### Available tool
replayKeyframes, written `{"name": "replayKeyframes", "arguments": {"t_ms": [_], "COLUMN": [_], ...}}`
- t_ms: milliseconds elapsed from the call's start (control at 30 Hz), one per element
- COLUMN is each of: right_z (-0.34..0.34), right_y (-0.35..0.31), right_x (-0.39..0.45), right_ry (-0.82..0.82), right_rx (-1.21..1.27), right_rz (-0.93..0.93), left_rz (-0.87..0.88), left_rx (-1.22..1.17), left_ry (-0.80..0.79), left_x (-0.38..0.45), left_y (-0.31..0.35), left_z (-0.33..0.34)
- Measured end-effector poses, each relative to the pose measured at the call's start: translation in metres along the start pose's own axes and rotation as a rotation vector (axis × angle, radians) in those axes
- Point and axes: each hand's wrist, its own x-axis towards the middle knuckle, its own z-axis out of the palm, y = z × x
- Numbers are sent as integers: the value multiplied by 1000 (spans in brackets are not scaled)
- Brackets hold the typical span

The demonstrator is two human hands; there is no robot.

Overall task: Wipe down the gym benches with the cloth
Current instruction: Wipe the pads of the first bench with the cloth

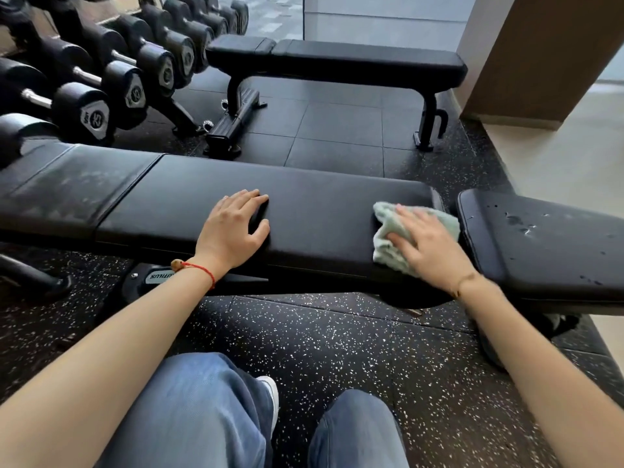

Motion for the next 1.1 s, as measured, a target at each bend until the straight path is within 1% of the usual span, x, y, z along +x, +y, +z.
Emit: {"name": "replayKeyframes", "arguments": {"t_ms": [67,133,200,267,300,367,433,533,600,667,700,767,833,900,967,1000,1033,1100], "right_z": [4,16,28,35,32,24,13,2,5,15,16,15,4,-6,-10,-10,-10,-4], "right_y": [4,-15,-50,-82,-91,-81,-46,13,22,11,2,-4,-4,0,7,12,18,31], "right_x": [48,87,98,72,50,8,-7,28,74,107,111,90,41,-10,-31,-23,-6,44], "right_ry": [-24,-67,-100,-114,-115,-125,-93,-13,-39,-60,-66,-71,-59,-46,-22,-12,-10,-41], "right_rx": [-55,-104,-97,-51,-15,30,50,43,-27,-93,-98,-48,17,76,134,136,108,15], "right_rz": [116,141,37,-158,-248,-350,-310,-69,98,181,169,61,-56,-106,-104,-92,-64,60], "left_rz": [5,11,17,24,28,31,26,10,3,9,15,22,28,32,28,26,24,18], "left_rx": [0,-6,-16,-26,-26,-23,-21,-14,-18,-29,-31,-33,-33,-33,-30,-24,-19,-20], "left_ry": [11,18,21,22,21,21,21,27,28,30,30,31,37,46,55,57,58,55], "left_x": [0,1,1,1,0,1,1,0,0,0,0,0,0,0,0,-1,0,0], "left_y": [0,0,0,-2,-2,-4,-4,-2,0,0,0,-1,-1,-1,-1,0,0,1], "left_z": [0,-1,-1,-1,-1,-1,0,0,-1,-3,-3,-3,-2,-1,0,0,1,2]}}
